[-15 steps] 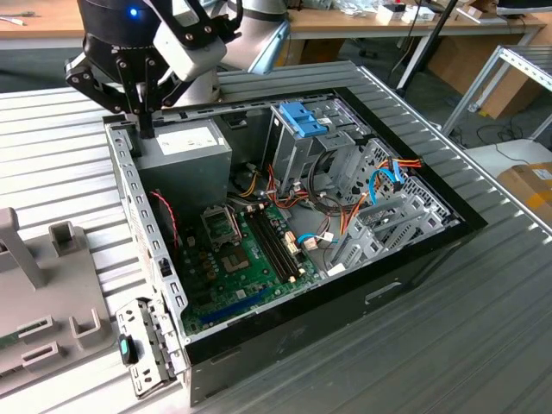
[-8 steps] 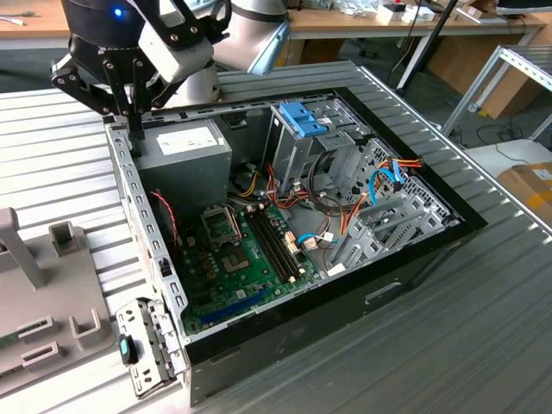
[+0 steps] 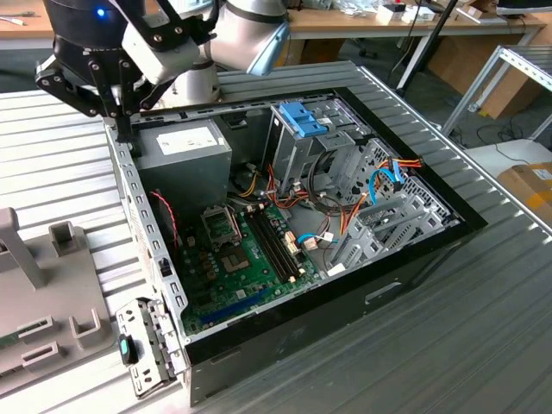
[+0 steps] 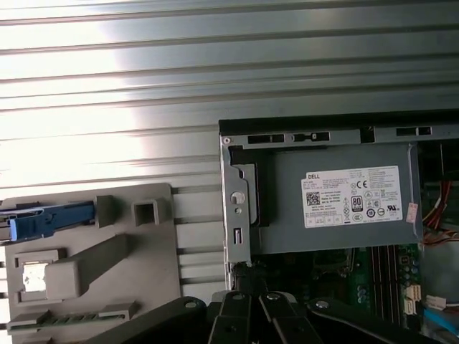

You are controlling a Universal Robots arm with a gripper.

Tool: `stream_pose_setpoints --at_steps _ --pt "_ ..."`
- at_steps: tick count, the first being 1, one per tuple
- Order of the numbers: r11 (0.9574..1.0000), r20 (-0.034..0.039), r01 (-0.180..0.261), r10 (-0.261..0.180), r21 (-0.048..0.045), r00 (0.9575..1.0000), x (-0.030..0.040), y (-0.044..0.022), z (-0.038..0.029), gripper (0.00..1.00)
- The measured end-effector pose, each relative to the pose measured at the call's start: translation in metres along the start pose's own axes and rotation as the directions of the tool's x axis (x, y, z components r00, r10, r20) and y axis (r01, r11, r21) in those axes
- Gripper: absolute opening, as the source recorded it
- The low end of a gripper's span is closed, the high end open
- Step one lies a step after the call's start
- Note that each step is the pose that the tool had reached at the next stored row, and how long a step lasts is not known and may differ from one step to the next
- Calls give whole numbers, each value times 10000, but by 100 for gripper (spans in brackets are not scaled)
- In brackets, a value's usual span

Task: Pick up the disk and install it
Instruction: 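Reach for the disk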

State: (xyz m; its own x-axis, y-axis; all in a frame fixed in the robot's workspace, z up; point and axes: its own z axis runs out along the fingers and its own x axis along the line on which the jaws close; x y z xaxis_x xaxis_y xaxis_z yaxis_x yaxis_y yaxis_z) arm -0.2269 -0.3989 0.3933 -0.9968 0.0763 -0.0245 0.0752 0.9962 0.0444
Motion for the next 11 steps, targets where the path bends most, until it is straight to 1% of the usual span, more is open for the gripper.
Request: stream_pose_setpoints --at_steps 2,5,6,9,11 --pt "10000 -1 2 -2 1 10000 71 -5 -3 11" --pt "10000 0 1 -1 0 10000 202 -15 -6 11" --pt "10000 -1 1 -1 1 10000 232 -18 -7 11" --pt "10000 -1 1 -1 1 10000 293 -22 -9 11" --pt "10000 0 1 -1 0 10000 368 -28 -10 11"
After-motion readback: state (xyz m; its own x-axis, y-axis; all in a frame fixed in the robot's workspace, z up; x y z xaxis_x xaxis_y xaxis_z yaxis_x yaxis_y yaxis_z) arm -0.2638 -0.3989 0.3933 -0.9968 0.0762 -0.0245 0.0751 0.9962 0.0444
